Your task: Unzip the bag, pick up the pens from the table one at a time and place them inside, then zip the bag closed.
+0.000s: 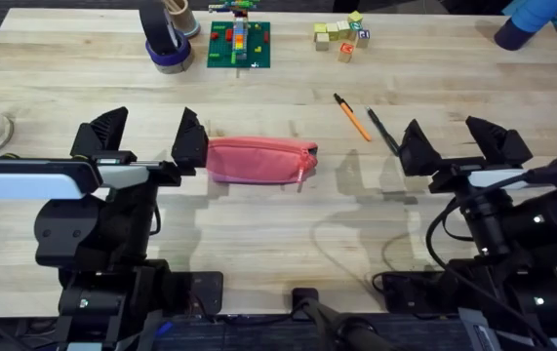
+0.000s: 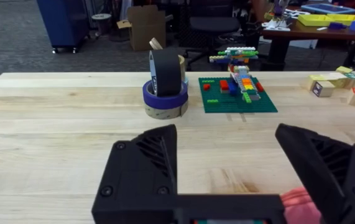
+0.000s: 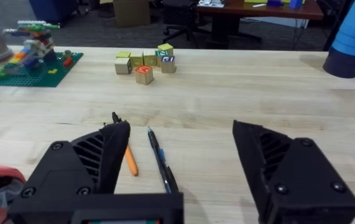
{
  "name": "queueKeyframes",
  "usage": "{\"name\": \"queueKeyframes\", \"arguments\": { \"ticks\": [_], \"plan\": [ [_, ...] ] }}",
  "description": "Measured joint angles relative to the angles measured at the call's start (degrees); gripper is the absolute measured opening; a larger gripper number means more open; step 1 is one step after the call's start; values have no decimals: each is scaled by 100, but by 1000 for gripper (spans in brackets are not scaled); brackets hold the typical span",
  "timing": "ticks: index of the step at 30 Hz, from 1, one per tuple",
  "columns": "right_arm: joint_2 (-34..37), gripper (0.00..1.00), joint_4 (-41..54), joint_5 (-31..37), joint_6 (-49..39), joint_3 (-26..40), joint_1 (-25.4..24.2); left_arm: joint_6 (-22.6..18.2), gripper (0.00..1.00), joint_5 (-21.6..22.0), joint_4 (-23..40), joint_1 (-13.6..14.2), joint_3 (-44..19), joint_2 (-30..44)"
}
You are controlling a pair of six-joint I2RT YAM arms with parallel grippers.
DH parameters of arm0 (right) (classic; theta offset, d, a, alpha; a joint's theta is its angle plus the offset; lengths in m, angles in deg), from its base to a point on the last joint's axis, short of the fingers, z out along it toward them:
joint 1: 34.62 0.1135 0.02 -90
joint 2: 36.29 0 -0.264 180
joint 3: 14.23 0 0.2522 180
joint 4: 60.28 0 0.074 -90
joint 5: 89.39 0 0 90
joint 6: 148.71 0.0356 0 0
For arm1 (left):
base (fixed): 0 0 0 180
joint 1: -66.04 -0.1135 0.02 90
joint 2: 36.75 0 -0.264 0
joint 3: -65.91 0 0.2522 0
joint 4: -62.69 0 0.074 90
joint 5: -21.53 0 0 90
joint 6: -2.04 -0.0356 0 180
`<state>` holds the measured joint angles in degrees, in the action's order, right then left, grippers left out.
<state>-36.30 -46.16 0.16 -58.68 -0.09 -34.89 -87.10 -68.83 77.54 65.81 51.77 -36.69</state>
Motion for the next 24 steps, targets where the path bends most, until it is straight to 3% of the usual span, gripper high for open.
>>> {"name": "queueKeyframes", "arguments": {
  "ticks": [18,24],
  "plan": [
    [0,996,-11,0,2,4,-2,1,993,0,1,0,-12,0],
    [82,996,570,4,0,351,-2,2,992,0,758,0,-584,42]
  ]
}}
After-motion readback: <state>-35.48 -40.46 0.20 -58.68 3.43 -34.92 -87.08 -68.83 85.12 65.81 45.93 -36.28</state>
